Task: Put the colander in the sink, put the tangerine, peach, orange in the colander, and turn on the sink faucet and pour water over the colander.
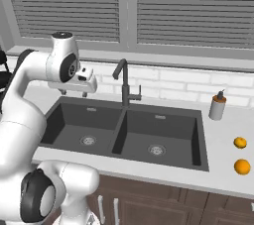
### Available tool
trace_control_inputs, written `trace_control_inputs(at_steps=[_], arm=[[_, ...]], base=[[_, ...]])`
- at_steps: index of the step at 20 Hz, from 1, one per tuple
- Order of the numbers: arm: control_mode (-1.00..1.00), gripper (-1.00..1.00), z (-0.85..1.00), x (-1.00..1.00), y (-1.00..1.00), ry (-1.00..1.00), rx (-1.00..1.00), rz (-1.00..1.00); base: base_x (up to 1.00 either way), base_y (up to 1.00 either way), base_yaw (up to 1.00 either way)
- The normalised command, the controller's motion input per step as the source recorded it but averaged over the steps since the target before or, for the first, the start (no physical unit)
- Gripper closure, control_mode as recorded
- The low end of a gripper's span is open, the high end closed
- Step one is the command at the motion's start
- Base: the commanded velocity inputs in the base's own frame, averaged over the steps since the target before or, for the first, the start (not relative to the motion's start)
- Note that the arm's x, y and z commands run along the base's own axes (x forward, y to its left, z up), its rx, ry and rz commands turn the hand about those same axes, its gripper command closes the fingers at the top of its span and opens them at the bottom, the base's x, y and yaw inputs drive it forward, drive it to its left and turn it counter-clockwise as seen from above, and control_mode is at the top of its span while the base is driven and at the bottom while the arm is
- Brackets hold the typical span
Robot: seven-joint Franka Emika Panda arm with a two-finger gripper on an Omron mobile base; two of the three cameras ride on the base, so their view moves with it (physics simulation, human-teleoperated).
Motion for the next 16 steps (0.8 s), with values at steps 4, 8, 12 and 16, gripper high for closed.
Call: trace_control_inputs(at_steps=[4,8,12,16], arm=[[-1.0,-1.0,-0.31,-0.05,0.81,-0.06,0.05,-0.02],[-1.0,-1.0,-0.38,0.0,0.85,-0.1,0.08,-0.02],[-1.0,-1.0,-0.36,0.0,0.8,-0.06,0.07,-0.02],[-1.0,-1.0,-0.31,0.0,0.7,0.0,0.03,-0.01]], base=[[0.0,0.0,0.0],[0.0,0.0,0.0],[0.0,0.0,0.0],[0.0,0.0,0.0]])
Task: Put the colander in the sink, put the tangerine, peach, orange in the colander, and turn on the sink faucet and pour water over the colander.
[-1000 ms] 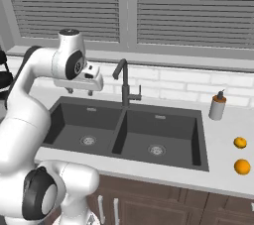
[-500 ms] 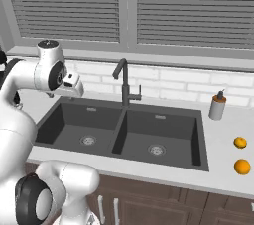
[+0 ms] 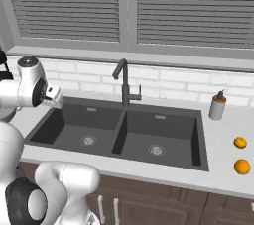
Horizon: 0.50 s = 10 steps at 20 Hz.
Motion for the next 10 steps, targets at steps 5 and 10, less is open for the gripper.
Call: trace_control_inputs(at_steps=[5,10], arm=[[-1.0,-1.0,-0.28,0.03,0.66,0.01,0.04,0.0],[-1.0,-1.0,-0.3,0.13,0.61,0.0,0.05,-0.01]], base=[[0.0,0.0,0.0],[0.0,0.0,0.0]])
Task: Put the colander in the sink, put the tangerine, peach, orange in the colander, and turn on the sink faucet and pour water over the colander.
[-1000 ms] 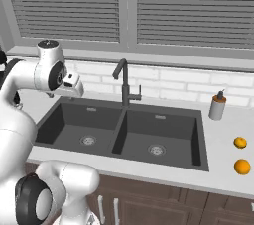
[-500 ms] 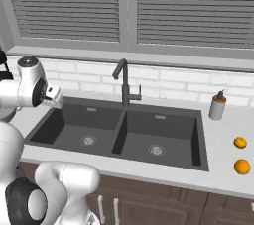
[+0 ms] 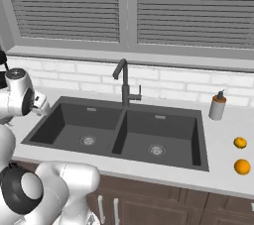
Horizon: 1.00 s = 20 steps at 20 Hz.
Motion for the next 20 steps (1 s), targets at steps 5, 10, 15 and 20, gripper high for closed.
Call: trace_control_inputs(at_steps=[5,10,15,20], arm=[[-1.0,-1.0,-0.22,0.12,0.51,0.0,0.05,0.0],[-1.0,-1.0,-0.09,0.16,0.53,0.0,0.02,-0.01],[-1.0,-1.0,0.0,0.15,0.47,0.0,0.01,0.0],[-1.0,-1.0,-0.04,0.22,0.41,0.03,0.0,0.0]], base=[[0.0,0.0,0.0],[0.0,0.0,0.0],[0.0,0.0,0.0],[0.0,0.0,0.0]])
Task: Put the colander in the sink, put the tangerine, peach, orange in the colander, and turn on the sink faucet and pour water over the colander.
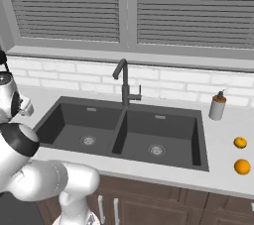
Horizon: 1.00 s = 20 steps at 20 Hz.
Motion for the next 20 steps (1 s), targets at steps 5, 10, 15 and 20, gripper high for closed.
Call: trace_control_inputs(at_steps=[5,10,15,20], arm=[[-1.0,-1.0,-0.15,0.22,0.44,0.05,0.0,0.0],[-1.0,-1.0,-0.22,0.08,0.34,0.02,0.0,-0.01],[-1.0,-1.0,-0.23,0.01,0.24,0.01,0.0,-0.03],[-1.0,-1.0,-0.13,0.03,0.22,0.0,0.0,-0.03]], base=[[0.0,0.0,0.0],[0.0,0.0,0.0],[0.0,0.0,0.0],[0.0,0.0,0.0]])
